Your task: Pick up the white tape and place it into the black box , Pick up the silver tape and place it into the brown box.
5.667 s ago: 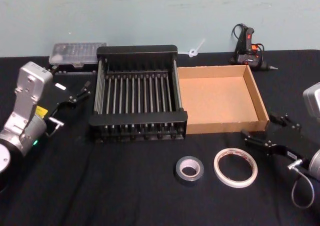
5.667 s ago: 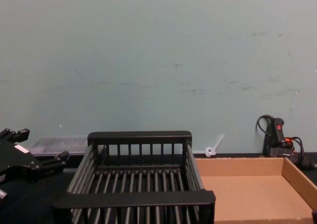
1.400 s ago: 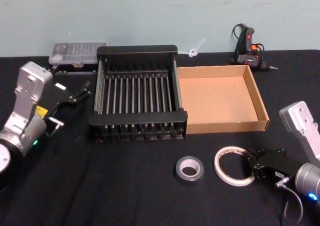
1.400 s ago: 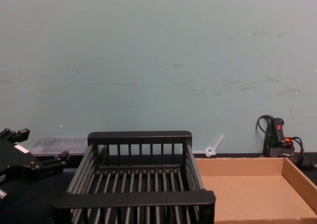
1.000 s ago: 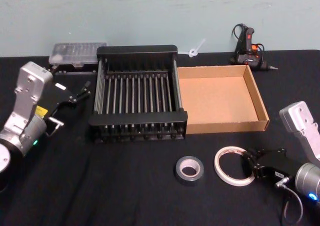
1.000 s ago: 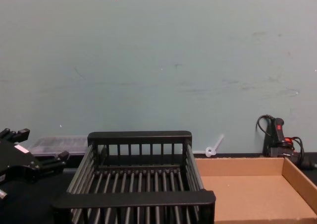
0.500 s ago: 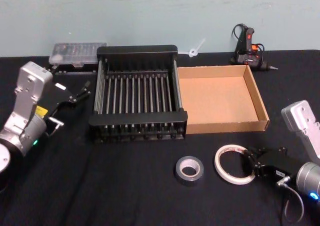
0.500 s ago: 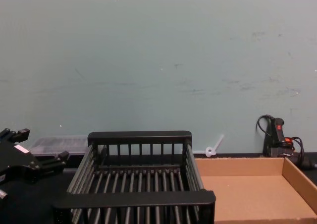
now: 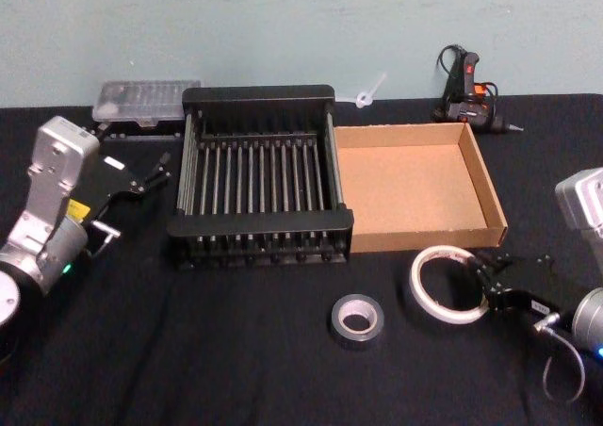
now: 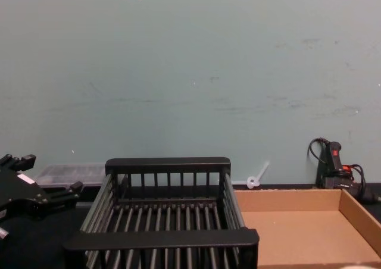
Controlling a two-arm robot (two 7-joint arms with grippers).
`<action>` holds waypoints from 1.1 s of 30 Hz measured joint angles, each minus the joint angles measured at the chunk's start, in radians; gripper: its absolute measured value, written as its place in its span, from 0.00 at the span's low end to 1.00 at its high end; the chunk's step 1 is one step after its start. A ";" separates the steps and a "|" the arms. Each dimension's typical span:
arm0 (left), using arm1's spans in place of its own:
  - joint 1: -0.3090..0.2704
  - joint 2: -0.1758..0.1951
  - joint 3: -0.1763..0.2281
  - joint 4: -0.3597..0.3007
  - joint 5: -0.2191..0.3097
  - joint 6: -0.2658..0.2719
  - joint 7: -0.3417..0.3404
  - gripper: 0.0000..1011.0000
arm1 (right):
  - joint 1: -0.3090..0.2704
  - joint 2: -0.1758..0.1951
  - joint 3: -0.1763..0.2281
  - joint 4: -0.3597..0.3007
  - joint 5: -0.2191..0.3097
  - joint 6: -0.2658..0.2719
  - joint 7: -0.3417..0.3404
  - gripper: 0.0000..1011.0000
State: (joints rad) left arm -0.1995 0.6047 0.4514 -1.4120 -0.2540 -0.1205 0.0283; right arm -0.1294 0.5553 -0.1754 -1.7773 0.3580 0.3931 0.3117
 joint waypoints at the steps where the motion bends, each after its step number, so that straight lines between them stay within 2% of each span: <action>1: 0.000 0.000 0.000 0.000 0.000 0.000 0.000 0.99 | 0.000 0.001 0.002 -0.002 0.001 -0.002 -0.001 0.09; 9: 0.000 0.000 0.000 0.000 0.000 0.000 0.000 0.99 | 0.025 0.004 0.010 -0.004 0.002 -0.022 -0.004 0.09; 16: 0.000 0.000 0.000 0.000 0.000 0.000 0.000 0.99 | 0.073 0.002 -0.005 0.021 -0.015 -0.040 -0.002 0.09; 27: 0.000 0.000 0.000 0.000 0.000 0.000 0.000 0.99 | 0.170 -0.015 -0.050 0.079 -0.051 -0.081 0.028 0.09; 33: 0.000 0.000 0.000 0.000 0.000 0.000 0.000 0.99 | 0.248 -0.034 -0.091 0.136 -0.073 -0.116 0.061 0.09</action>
State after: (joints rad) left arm -0.1995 0.6047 0.4514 -1.4120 -0.2539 -0.1206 0.0283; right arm 0.1186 0.5217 -0.2669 -1.6410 0.2851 0.2770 0.3723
